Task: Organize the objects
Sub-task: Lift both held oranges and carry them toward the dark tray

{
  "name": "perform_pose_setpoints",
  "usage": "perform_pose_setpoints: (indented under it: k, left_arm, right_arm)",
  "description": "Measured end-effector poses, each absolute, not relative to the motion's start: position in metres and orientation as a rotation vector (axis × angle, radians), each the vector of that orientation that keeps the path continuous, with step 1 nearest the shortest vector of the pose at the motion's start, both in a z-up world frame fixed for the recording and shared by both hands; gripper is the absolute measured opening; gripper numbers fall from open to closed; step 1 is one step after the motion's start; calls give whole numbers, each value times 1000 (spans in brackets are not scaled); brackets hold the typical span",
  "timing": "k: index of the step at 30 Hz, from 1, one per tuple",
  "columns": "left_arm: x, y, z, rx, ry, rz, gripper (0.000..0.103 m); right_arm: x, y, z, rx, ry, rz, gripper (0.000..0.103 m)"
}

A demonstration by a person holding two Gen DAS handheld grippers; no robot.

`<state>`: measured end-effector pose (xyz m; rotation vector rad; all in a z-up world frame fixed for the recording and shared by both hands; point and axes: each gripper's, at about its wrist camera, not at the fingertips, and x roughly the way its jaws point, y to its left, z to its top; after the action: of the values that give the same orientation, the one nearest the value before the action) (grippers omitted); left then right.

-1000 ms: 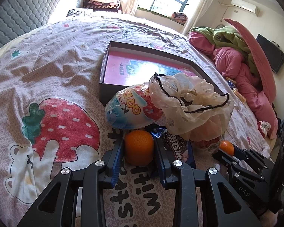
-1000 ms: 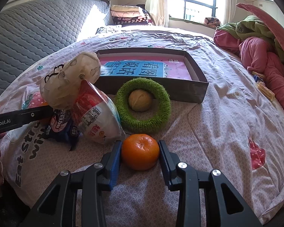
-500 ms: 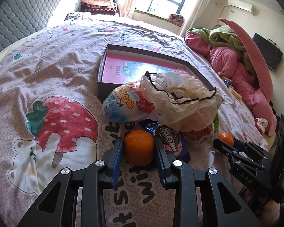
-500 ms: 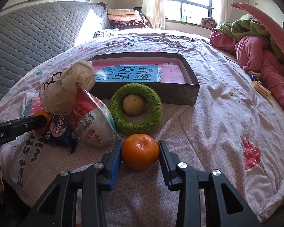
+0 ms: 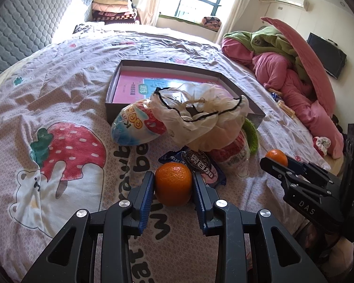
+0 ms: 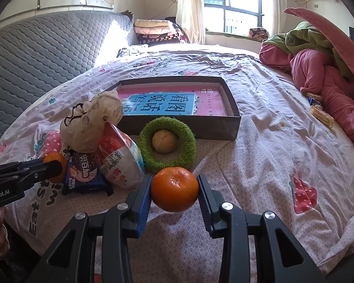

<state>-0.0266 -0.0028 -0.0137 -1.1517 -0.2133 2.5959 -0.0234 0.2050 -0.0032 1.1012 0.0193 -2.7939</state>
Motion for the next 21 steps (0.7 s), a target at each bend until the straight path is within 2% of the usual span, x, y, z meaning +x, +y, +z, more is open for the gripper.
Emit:
perform_pose_setpoints:
  k: [21]
  left_arm:
    - [-7,11,7,-1082,-171,2617,33]
  right_arm:
    - [-16,210,9,1030,-1,-2818,38]
